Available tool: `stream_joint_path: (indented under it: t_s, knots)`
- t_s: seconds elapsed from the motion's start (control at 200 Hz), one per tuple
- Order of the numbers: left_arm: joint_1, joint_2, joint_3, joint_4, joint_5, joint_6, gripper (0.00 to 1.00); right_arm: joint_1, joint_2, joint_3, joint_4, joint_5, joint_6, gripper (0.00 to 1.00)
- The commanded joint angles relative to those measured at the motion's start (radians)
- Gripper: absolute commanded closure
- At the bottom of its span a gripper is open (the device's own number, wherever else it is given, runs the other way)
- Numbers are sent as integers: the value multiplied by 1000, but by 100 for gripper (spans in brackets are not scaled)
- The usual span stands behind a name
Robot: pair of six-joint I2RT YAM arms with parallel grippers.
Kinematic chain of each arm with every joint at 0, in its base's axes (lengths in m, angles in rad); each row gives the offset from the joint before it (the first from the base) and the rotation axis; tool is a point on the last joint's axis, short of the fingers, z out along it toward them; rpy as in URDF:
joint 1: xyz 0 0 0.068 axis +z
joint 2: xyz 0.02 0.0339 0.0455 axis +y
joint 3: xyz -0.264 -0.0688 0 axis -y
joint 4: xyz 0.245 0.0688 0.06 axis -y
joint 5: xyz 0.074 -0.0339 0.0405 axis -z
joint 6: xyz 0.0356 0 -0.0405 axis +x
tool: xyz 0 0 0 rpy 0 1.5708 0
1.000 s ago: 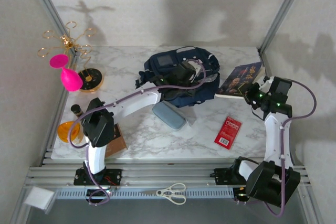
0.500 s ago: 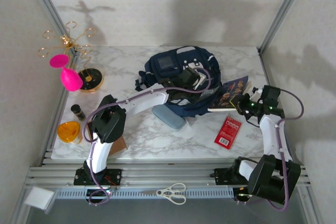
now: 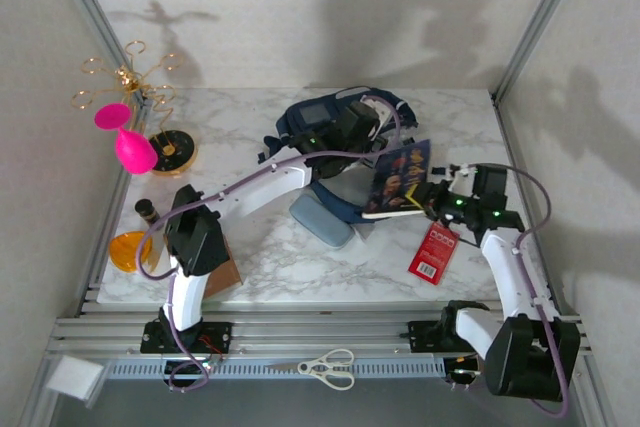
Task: Pack the student bag
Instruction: Open the student bag at the center of the table, then place the book in the student bag.
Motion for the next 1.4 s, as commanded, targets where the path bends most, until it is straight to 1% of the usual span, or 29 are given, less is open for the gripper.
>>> stream_joint_path:
  t_s: [0.0,0.075,0.155,0.22,0.29,0.366,0.476,0.541,0.586,0.616,0.631,0.641,0.646,0.691,0.726,0.766,0.841,0.906,0.986,1.062,1.092,1.152,1.197,1.257,1.297,1.397]
  knots:
    - [7,-83,53,56,-98,10,100,58,55,-40,306,-119,140,100]
    - [7,-102,43,88,-119,6,100,94,125,-55,410,-106,169,100]
    - [8,-106,56,101,-157,2,100,121,251,-50,531,-92,185,100]
    - [10,-110,69,110,-167,-2,100,146,366,-7,612,-96,188,100]
    - [10,-122,62,118,-151,5,100,174,477,55,693,-97,193,100]
    - [10,-123,62,114,-130,12,100,200,589,149,704,-70,150,100]
    - [10,-118,63,99,-152,8,100,180,729,263,724,-25,143,100]
    - [10,-125,63,97,-165,4,100,171,799,333,706,-12,127,94]
    - [11,-127,63,97,-156,6,100,172,861,418,630,9,86,90]
    - [11,-127,64,97,-154,6,100,173,907,467,586,12,58,84]
    - [11,-127,65,97,-154,6,100,173,932,493,564,10,44,79]
    - [11,-127,66,96,-155,4,100,174,938,499,559,10,41,78]
    - [11,-127,66,96,-155,3,100,173,947,511,551,8,36,76]
    - [13,-125,69,98,-152,1,100,171,971,532,526,11,16,67]
    - [13,-123,71,98,-150,0,100,171,970,535,505,26,1,62]
    - [14,-122,69,99,-157,-2,100,169,951,533,449,77,-33,55]
    - [19,-119,68,101,-171,-4,100,168,896,517,353,172,-90,50]
    - [23,-112,66,102,-186,-11,100,169,848,496,257,288,-129,46]
    - [28,-111,63,103,-178,-11,100,172,775,423,225,370,-135,46]
    - [30,-107,65,101,-165,-10,100,203,723,366,212,421,-140,48]
    - [30,-107,66,99,-162,-8,100,218,716,356,194,442,-143,51]
    - [30,-106,64,98,-158,-8,100,252,705,311,222,444,-126,61]
    - [30,-106,63,98,-153,-8,100,281,713,289,263,432,-107,63]
    - [30,-103,64,97,-146,-10,100,310,754,308,274,433,-99,64]
    - [30,-101,66,94,-140,-11,100,319,792,344,265,444,-99,67]
    - [30,-102,66,84,-140,-19,100,315,858,439,257,535,-106,76]
